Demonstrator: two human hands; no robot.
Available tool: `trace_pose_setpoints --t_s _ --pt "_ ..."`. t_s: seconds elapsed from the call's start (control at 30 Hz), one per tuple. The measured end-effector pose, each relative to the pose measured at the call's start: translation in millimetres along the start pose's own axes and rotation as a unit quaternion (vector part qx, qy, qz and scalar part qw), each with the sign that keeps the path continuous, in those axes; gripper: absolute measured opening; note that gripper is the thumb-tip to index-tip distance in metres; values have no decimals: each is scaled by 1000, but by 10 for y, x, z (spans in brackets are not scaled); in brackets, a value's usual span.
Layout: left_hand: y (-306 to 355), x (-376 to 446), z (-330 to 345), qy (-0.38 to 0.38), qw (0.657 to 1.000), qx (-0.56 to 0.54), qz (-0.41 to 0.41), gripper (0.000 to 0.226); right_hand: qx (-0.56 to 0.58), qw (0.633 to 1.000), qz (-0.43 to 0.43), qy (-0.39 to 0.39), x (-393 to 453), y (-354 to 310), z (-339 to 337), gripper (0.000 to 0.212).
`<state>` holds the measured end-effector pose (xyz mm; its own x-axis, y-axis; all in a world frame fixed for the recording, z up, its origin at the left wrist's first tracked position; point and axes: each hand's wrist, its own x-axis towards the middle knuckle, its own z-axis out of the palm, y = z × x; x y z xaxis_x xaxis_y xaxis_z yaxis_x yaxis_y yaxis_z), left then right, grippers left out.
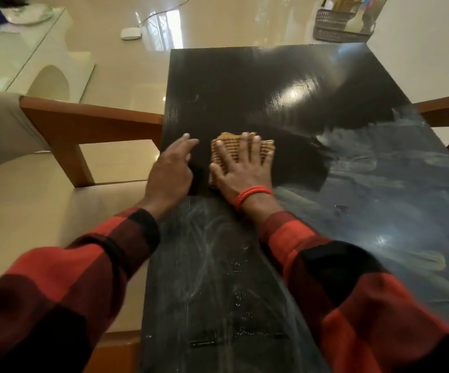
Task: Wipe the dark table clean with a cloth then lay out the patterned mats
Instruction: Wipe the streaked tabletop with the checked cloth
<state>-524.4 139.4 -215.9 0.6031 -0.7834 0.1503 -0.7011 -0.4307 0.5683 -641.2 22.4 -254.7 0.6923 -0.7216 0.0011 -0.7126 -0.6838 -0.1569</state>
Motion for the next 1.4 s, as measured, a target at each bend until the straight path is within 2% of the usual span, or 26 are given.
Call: trace_pose_setpoints --t_s 0.13,0.27,0.4,0.5,0.63,0.83,0.97,1.2,1.4 --pt "-93 -132 -234 -3 999 19 -29 40 40 996 -81 -13 -318 -709 101 65" --pt "-141 -409 -269 -18 999 13 -49 38 23 990 -126 -52 -567 -1012 131 85" --pt "-141 -593 -244 4 999 -18 -37 37 49 987 -142 -56 -625 -905 61 71" --pt "-150 -654 -208 -9 999 -17 -41 37 53 992 -109 -36 -606 -643 31 63" --pt "-143 -725 -147 -30 998 7 -56 40 30 999 -35 -7 -582 -56 -13 64" --pt "38 -788 -1 -44 999 1 -26 42 14 996 82 5 -686 924 -130 65" --pt "130 -826 88 -55 998 -6 -14 42 -1 990 141 15 -819 1303 -187 65" --pt "43 -894 43 -48 999 -4 -14 41 -7 987 163 1 -854 1218 -207 66" --pt "-61 -973 -11 -33 999 2 4 44 3 996 91 14 -933 598 -109 66"
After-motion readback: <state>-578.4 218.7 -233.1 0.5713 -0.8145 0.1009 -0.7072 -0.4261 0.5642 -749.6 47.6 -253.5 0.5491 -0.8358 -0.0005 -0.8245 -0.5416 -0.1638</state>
